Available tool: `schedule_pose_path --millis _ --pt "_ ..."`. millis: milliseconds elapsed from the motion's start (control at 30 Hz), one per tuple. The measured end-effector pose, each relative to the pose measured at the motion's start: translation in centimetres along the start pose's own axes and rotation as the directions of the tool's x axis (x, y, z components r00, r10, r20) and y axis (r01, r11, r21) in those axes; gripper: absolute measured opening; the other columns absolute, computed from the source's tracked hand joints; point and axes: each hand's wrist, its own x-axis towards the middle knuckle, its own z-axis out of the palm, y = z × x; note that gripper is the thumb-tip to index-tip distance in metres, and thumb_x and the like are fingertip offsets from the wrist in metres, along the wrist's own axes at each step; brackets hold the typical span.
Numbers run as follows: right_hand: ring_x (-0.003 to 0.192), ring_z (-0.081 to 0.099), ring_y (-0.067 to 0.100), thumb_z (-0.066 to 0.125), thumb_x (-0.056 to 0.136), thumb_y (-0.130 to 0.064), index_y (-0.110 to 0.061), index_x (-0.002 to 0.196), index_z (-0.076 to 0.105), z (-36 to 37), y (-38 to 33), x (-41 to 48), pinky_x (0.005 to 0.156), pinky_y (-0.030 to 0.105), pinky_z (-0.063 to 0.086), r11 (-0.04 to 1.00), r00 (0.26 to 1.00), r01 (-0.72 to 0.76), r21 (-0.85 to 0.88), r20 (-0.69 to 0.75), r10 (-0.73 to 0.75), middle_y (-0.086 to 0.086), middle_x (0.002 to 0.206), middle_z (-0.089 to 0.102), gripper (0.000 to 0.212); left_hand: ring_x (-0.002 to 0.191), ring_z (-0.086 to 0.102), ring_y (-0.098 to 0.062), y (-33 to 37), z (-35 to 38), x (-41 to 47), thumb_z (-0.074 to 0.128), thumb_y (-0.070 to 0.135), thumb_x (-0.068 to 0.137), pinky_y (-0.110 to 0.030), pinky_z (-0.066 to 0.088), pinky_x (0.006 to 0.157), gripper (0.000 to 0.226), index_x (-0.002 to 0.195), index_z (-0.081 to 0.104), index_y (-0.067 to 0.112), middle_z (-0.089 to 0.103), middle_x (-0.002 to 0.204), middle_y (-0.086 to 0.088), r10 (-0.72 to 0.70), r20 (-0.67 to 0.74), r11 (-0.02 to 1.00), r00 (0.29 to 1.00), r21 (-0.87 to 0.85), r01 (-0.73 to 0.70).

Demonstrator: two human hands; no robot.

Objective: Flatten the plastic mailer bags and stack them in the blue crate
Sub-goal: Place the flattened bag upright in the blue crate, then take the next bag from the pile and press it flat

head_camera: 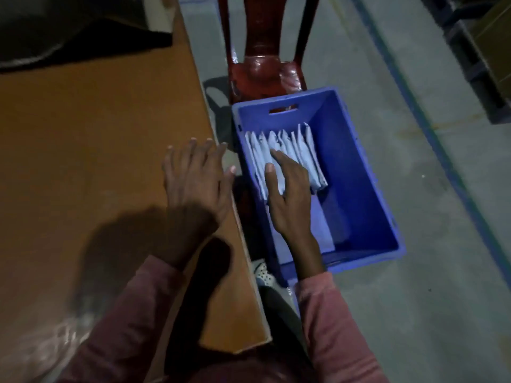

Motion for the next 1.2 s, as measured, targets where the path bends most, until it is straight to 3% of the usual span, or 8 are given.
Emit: schedule_pose_path --millis 133,367,533,667,800,967,1067,1200 --pt "0.138 0.047 0.016 0.046 0.109 -0.035 -0.015 0.141 0.059 5.2 -8.6 -3.2 0.115 0.039 0.038 0.988 0.979 0.14 0.06 0.141 -0.147 0.003 0.144 0.058 0.04 0.145 0.039 -0.034 -7.9 -5.0 -4.7 0.033 0.049 0.107 -0.057 0.02 0.122 0.055 0.148 0.048 0.015 0.053 0.15 -0.011 -0.165 0.01 0.986 0.986 -0.002 0.165" --pt "0.147 0.036 0.019 0.034 0.108 -0.053 -0.024 0.15 0.051 16.7 -17.8 -6.9 0.12 0.043 0.031 0.948 0.897 0.294 -0.12 0.378 -0.23 0.0 0.157 0.046 0.053 0.147 0.031 -0.037 -22.6 -12.1 -12.8 0.042 0.047 0.108 -0.059 0.028 0.116 0.052 0.15 0.045 0.017 0.038 0.16 -0.014 -0.345 -0.074 0.938 0.936 -0.065 0.341" --pt "0.129 0.058 0.025 0.029 0.105 -0.059 -0.017 0.143 0.059 25.5 -24.1 -9.1 0.109 0.046 0.041 0.903 0.825 0.413 -0.121 0.469 -0.315 0.005 0.139 0.064 0.064 0.135 0.041 -0.04 -33.0 -15.6 -18.1 0.039 0.047 0.106 -0.056 0.032 0.111 0.053 0.148 0.046 0.016 0.044 0.152 -0.016 -0.465 -0.151 0.885 0.872 -0.043 0.464" --pt "0.117 0.064 0.031 0.034 0.101 -0.06 -0.019 0.137 0.063 33.9 -28.5 -9.5 0.095 0.044 0.05 0.893 0.814 0.427 -0.14 0.49 -0.313 0.008 0.129 0.07 0.062 0.14 0.039 -0.037 -38.8 -16.1 -19.9 0.035 0.049 0.108 -0.056 0.03 0.114 0.052 0.149 0.044 0.018 0.042 0.154 -0.013 -0.49 -0.131 0.871 0.862 -0.054 0.487" --pt "0.124 0.053 0.038 0.044 0.092 -0.068 -0.021 0.15 0.047 41.9 -31.7 -9.3 0.101 0.051 0.046 0.933 0.812 0.335 -0.134 0.544 -0.213 0.017 0.138 0.057 0.075 0.139 0.039 -0.035 -42.6 -15.9 -20.4 0.041 0.044 0.109 -0.054 0.034 0.112 0.045 0.147 0.045 0.02 0.045 0.15 -0.011 -0.489 -0.126 0.872 0.863 -0.057 0.486" --pt "0.134 0.037 0.039 0.067 0.079 -0.072 -0.029 0.159 0.016 47.7 -33.2 -8.5 0.112 0.054 0.032 0.907 0.822 0.29 -0.304 0.565 -0.073 0.019 0.151 0.032 0.104 0.135 0.039 -0.033 -44.7 -16.3 -20.9 0.046 0.036 0.107 -0.052 0.034 0.111 0.045 0.148 0.047 0.018 0.049 0.146 -0.009 -0.491 -0.165 0.871 0.855 -0.069 0.487" --pt "0.134 0.036 0.038 0.076 0.075 -0.056 -0.032 0.157 0.019 48.4 -33.6 -8.2 0.109 0.054 0.031 0.861 0.834 0.32 -0.395 0.548 -0.058 0.019 0.147 0.037 0.103 0.136 0.038 -0.032 -45.1 -16.2 -21.0 0.047 0.037 0.106 -0.051 0.034 0.112 0.047 0.149 0.047 0.018 0.05 0.147 -0.008 -0.492 -0.162 0.871 0.856 -0.099 0.482" --pt "0.134 0.04 0.035 0.081 0.071 -0.039 -0.028 0.152 0.028 44.3 -32.1 -7.6 0.106 0.05 0.032 0.875 0.834 0.336 -0.349 0.542 -0.104 0.013 0.143 0.045 0.097 0.134 0.039 -0.03 -44.5 -15.7 -20.4 0.049 0.037 0.107 -0.052 0.037 0.112 0.046 0.148 0.048 0.015 0.051 0.145 -0.01 -0.444 -0.157 0.894 0.882 -0.144 0.424"
